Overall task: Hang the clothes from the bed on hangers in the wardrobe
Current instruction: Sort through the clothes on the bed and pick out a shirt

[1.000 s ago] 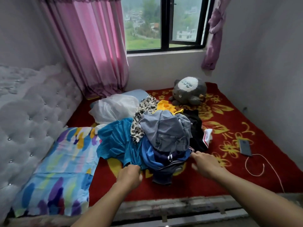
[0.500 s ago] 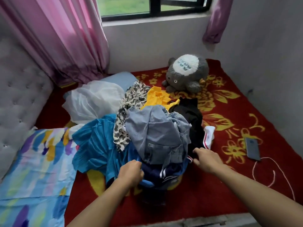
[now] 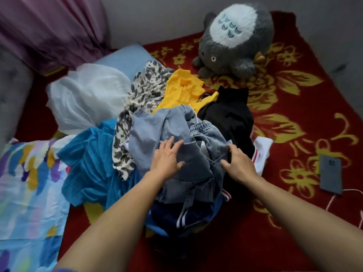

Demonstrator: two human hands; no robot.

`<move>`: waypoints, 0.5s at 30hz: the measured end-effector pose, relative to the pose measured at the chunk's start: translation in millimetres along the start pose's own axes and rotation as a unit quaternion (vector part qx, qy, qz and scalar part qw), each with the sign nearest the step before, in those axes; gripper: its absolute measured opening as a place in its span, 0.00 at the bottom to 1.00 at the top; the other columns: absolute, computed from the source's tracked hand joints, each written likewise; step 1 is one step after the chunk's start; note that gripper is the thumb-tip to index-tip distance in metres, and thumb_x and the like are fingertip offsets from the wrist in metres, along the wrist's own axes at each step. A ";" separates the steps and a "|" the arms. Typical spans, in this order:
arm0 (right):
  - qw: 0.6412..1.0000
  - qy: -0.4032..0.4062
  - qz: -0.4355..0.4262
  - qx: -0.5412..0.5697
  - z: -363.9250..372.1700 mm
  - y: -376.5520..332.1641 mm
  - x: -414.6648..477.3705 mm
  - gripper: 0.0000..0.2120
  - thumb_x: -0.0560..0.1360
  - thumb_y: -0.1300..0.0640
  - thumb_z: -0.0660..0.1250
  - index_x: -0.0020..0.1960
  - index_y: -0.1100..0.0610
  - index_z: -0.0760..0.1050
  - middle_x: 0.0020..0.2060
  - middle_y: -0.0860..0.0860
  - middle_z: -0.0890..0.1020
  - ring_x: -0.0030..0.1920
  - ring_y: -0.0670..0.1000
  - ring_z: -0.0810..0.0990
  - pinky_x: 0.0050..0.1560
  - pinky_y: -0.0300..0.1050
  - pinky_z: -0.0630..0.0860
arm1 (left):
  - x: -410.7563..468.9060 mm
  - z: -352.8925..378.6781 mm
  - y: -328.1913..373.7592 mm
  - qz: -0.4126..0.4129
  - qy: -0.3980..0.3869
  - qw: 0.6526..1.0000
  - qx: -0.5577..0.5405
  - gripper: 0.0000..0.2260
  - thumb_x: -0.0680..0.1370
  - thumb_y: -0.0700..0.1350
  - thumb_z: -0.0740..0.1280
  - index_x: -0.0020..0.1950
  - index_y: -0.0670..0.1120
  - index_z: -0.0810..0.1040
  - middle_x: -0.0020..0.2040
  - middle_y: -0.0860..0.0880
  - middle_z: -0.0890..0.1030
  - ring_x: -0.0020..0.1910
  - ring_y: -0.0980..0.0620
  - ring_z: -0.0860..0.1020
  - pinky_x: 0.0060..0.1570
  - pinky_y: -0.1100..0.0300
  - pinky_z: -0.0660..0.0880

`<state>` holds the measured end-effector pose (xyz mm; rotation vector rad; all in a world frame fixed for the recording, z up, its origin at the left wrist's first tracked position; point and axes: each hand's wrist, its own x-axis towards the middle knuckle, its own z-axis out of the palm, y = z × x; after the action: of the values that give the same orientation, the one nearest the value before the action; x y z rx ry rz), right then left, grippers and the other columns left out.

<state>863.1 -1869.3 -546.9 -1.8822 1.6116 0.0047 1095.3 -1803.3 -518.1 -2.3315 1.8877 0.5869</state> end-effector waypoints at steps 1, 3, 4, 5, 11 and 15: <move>0.999 0.010 0.009 0.029 3.7 0.2 6.3 0.30 0.75 0.48 0.66 0.73 0.52 0.60 0.67 0.56 0.73 0.62 0.61 0.75 0.58 0.54 0.74 | 5.9 7.4 0.2 0.004 -0.008 1.000 0.010 0.24 0.75 0.54 0.67 0.69 0.53 0.66 0.73 0.48 0.65 0.73 0.46 0.60 0.66 0.49 0.64; 0.996 0.018 0.026 0.086 12.1 -1.0 14.9 0.34 0.75 0.47 0.68 0.76 0.54 0.58 0.71 0.55 0.69 0.67 0.59 0.72 0.62 0.53 0.72 | 4.9 21.2 1.0 -0.004 -0.009 1.000 0.007 0.12 0.76 0.53 0.65 0.56 0.50 0.72 0.60 0.48 0.75 0.65 0.47 0.67 0.57 0.50 0.67; 0.992 0.014 0.042 0.116 16.0 -3.6 16.8 0.36 0.74 0.46 0.68 0.76 0.54 0.57 0.71 0.55 0.70 0.67 0.59 0.72 0.63 0.53 0.72 | -0.3 26.9 0.7 -0.016 -0.006 1.000 -0.005 0.08 0.77 0.51 0.63 0.51 0.49 0.71 0.55 0.48 0.77 0.62 0.46 0.70 0.53 0.50 0.67; 0.987 0.007 0.062 0.149 20.6 -6.9 17.2 0.37 0.73 0.45 0.70 0.76 0.53 0.57 0.67 0.55 0.73 0.65 0.59 0.74 0.61 0.53 0.72 | -7.0 31.3 -0.9 -0.029 -0.001 0.999 -0.020 0.06 0.77 0.51 0.63 0.47 0.49 0.69 0.51 0.47 0.78 0.59 0.45 0.71 0.52 0.50 0.66; 0.959 -0.025 0.107 0.260 51.7 -36.7 -0.7 0.21 0.73 0.49 0.71 0.62 0.56 0.74 0.52 0.53 0.82 0.56 0.56 0.79 0.54 0.46 0.74 | -58.5 32.1 -39.4 -0.090 0.020 0.995 -0.045 0.11 0.77 0.54 0.62 0.45 0.46 0.72 0.45 0.43 0.75 0.50 0.42 0.72 0.52 0.51 0.66; 0.935 0.001 0.105 0.338 54.8 -46.7 -30.9 0.09 0.78 0.56 0.66 0.51 0.61 0.81 0.42 0.52 0.82 0.50 0.54 0.80 0.49 0.43 0.72 | -109.0 31.5 -86.6 -0.146 0.019 0.989 -0.019 0.12 0.77 0.54 0.63 0.46 0.45 0.73 0.45 0.43 0.76 0.50 0.41 0.74 0.50 0.50 0.68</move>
<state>918.7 -1814.9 -555.9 -1.1779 1.5432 -0.4100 1152.6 -1672.7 -524.5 -2.5940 1.5153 0.5523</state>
